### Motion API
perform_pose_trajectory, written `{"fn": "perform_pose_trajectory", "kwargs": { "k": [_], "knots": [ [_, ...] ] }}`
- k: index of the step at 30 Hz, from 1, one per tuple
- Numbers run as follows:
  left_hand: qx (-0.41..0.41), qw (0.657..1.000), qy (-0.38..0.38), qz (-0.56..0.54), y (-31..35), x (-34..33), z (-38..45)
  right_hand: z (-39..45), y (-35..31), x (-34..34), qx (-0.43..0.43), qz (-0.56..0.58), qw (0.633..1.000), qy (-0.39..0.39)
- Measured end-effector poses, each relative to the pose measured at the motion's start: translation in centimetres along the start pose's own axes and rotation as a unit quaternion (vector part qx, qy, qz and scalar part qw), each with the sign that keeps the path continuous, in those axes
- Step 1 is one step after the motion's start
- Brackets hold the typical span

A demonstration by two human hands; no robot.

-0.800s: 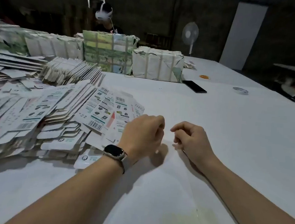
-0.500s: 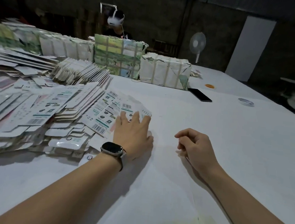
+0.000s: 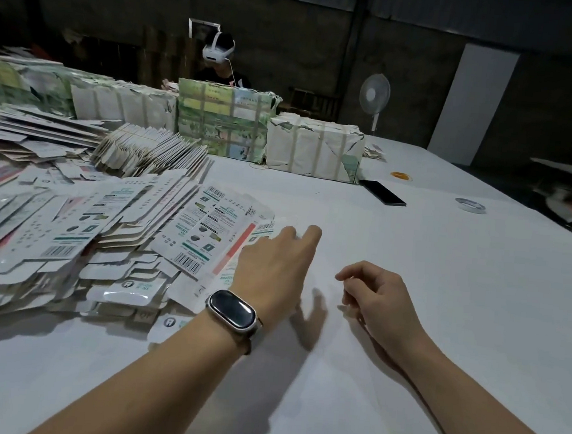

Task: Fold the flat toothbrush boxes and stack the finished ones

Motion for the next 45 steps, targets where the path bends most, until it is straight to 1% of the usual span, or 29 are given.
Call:
{"fn": "perform_pose_trajectory", "kwargs": {
  "k": [2,4,6,7,8,9,10,12,13,15,18,19,20,21,23,25,30,34,38,43,44,45],
  "knots": [
    [-0.007,0.999,0.044,0.014,-0.2,2.0,0.1,-0.1,-0.1,0.0,0.003,-0.006,1.0,0.0],
    [-0.003,0.995,0.096,-0.01,-1.0,4.2,0.3,0.0,0.0,0.1,0.006,-0.013,1.0,0.0],
    [-0.006,0.982,0.173,-0.082,-1.9,6.4,0.3,-0.1,0.0,0.1,0.008,0.01,1.0,0.006],
    [-0.004,0.968,0.21,-0.134,-2.3,7.2,0.1,-0.1,-0.1,0.1,0.011,0.029,0.999,0.011],
    [0.002,0.951,0.232,-0.203,-2.7,7.5,0.0,-0.2,-0.3,0.2,0.015,0.051,0.998,0.017],
    [0.015,0.93,0.226,-0.289,-3.0,7.0,0.1,-0.1,-0.5,0.3,0.017,0.073,0.997,0.024],
    [0.035,0.902,0.199,-0.381,-3.2,5.8,0.3,-0.2,-0.7,0.4,0.016,0.093,0.995,0.03],
    [0.081,0.826,0.126,-0.543,-2.8,2.6,0.3,-0.1,-0.8,0.4,0.011,0.116,0.993,0.031],
    [0.104,0.796,0.096,-0.589,-2.4,0.9,0.1,-0.1,-0.7,0.4,0.007,0.115,0.993,0.03],
    [0.133,0.763,0.049,-0.631,-1.3,-2.0,-0.7,-0.2,-0.4,0.3,-0.008,0.12,0.992,0.023],
    [0.123,0.714,-0.046,-0.687,1.1,-5.2,-1.3,-0.7,-0.7,-0.8,-0.016,0.123,0.992,-0.027],
    [0.11,0.71,-0.072,-0.692,1.8,-5.7,-1.4,-1.0,-0.9,-1.4,-0.013,0.12,0.992,-0.048],
    [0.096,0.718,-0.084,-0.684,2.3,-5.8,-1.4,-1.2,-1.0,-2.0,-0.009,0.118,0.991,-0.06],
    [0.086,0.731,-0.084,-0.672,2.4,-5.9,-1.3,-1.4,-1.0,-2.3,-0.001,0.117,0.991,-0.06],
    [0.074,0.754,-0.066,-0.649,2.3,-5.7,-1.2,-1.4,-1.1,-2.3,0.024,0.109,0.993,-0.036],
    [0.061,0.767,-0.058,-0.636,2.4,-5.6,-1.2,-1.3,-1.2,-2.1,0.045,0.093,0.994,-0.022],
    [0.057,0.756,-0.054,-0.65,2.3,-5.8,-1.1,-0.7,-0.6,-2.6,0.026,0.092,0.994,-0.044],
    [0.044,0.758,-0.05,-0.649,2.5,-5.6,-1.1,-0.4,-0.3,-3.1,0.02,0.107,0.992,-0.066],
    [0.032,0.772,-0.064,-0.631,2.8,-5.5,-1.2,-0.3,0.0,-3.6,0.011,0.146,0.986,-0.085],
    [0.013,0.774,-0.091,-0.627,3.1,-5.3,-1.2,-0.4,-0.1,-4.0,0.003,0.151,0.984,-0.098],
    [0.009,0.77,-0.097,-0.63,3.3,-5.3,-1.2,-0.4,-0.1,-4.0,0.001,0.148,0.984,-0.098],
    [0.009,0.76,-0.097,-0.643,3.4,-5.2,-1.2,-0.4,-0.1,-3.9,-0.001,0.145,0.985,-0.098]
  ]
}}
Point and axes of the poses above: each hand's wrist, its own z-axis towards the middle knuckle, its own x-axis out of the back of the hand, y = z × x, the point moved 10 cm from there along z, towards the middle knuckle, and after that the axes turned 14 degrees about z, right-handed, at the moved point
